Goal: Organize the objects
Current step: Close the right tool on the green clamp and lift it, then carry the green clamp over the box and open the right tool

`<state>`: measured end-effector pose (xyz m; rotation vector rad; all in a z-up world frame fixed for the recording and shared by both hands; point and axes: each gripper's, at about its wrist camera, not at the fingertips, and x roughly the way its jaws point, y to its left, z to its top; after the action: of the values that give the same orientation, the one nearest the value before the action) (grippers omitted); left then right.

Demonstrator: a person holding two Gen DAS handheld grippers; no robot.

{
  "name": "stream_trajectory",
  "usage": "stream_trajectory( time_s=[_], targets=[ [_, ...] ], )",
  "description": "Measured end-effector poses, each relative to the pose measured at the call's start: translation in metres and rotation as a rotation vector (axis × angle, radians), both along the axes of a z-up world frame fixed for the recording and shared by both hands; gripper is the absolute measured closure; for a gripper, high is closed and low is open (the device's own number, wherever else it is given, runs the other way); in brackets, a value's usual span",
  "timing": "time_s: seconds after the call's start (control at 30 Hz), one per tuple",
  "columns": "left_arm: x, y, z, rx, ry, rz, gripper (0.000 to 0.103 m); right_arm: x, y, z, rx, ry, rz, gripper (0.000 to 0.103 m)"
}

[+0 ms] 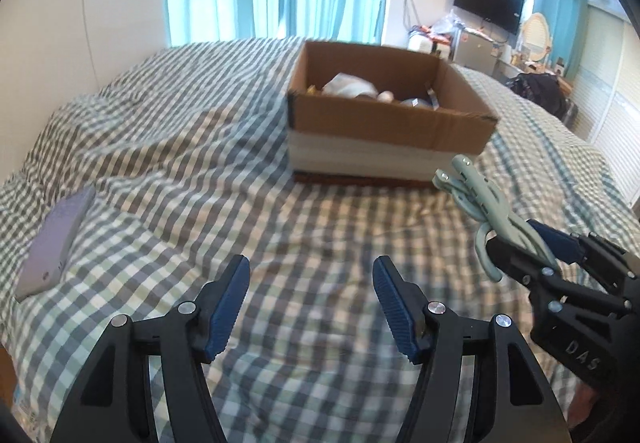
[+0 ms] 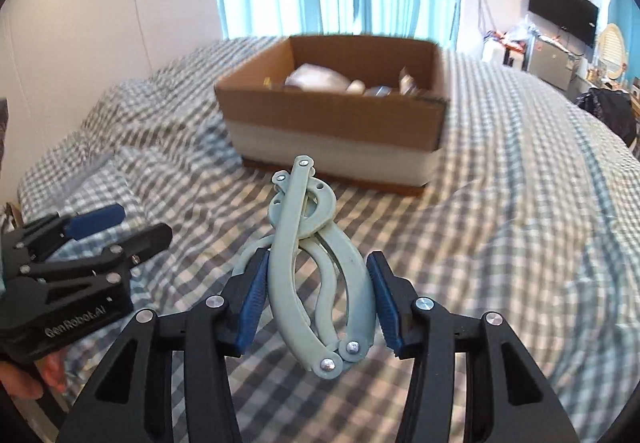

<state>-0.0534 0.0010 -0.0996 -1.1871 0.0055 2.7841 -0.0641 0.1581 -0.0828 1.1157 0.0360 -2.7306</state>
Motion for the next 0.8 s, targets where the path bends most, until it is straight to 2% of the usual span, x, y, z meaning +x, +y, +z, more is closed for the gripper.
stream_trajectory(
  time_s=[0.2, 0.4, 0.63, 0.8],
  targets=[
    [0.0, 0.013, 0.032, 0.012, 0.056, -0.024, 0.036, 0.014, 0.011, 0.041, -0.012, 0.08, -0.016, 0.054],
    [-0.022, 0.023, 0.07, 0.025, 0.124, -0.038, 0.034, 0.003, 0.024, 0.088, -0.042, 0.148, -0.018, 0.054],
    [-0.075, 0.034, 0.105, 0.05, 0.176, -0.044, 0.034, -0.047, 0.036, 0.131, -0.077, 0.195, -0.016, 0.054],
    [-0.124, 0.037, 0.112, 0.034, 0.184, -0.036, 0.033, -0.094, 0.037, 0.143, -0.087, 0.194, -0.007, 0.054]
  ],
)
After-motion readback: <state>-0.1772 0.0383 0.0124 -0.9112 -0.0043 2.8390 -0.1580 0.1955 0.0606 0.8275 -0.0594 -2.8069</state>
